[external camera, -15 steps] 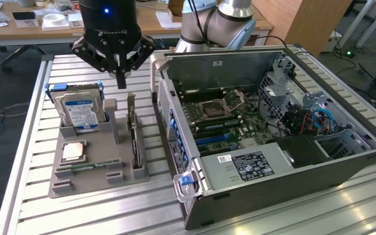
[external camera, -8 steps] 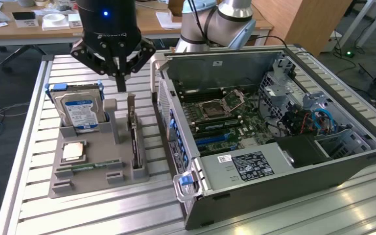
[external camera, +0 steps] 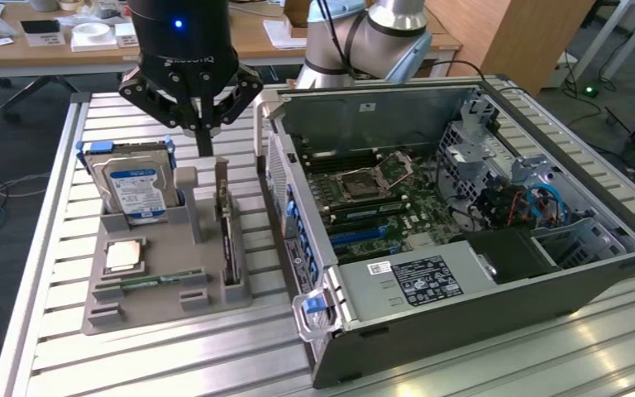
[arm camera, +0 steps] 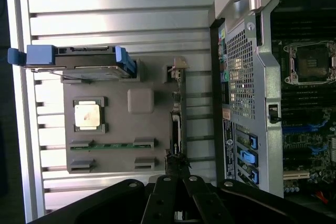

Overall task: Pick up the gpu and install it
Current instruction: 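Pick up the gpu and move the gpu toward the slot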

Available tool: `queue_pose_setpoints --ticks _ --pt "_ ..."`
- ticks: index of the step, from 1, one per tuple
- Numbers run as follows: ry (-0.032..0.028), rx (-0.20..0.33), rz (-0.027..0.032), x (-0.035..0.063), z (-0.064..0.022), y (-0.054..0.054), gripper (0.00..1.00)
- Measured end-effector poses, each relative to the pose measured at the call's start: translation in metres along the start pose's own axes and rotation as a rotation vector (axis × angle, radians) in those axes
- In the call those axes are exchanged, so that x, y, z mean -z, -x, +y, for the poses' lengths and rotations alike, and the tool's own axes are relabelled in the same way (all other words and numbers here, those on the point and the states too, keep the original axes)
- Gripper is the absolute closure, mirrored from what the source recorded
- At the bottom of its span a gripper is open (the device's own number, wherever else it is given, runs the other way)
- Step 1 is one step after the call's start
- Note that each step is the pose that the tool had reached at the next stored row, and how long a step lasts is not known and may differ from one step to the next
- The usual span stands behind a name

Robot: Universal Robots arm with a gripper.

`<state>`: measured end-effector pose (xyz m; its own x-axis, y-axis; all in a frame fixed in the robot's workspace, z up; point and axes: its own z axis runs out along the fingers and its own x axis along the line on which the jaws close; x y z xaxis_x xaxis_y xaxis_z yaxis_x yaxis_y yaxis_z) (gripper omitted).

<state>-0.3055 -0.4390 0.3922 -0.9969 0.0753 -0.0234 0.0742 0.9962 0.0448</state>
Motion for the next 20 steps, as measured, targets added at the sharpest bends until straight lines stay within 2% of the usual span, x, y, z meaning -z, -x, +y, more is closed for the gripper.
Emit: queue_pose_setpoints --ticks 8,10,12,14,15,16,20 --pt "0.0 0.0 0.0 0.0 0.0 0.0 0.89" --pt "0.0 0.0 0.0 0.0 0.0 0.0 0.77" --pt "0.0 0.0 0.0 0.0 0.0 0.0 0.77" --pt "-0.0001 0.0 0.0 0.0 0.0 0.0 0.65" --pt "0.0 0.0 0.0 0.0 0.0 0.0 0.65" --pt "0.0 0.0 0.0 0.0 0.0 0.0 0.58" --pt "0.0001 0.0 -0.0001 -0.0007 0.0 0.0 0.58"
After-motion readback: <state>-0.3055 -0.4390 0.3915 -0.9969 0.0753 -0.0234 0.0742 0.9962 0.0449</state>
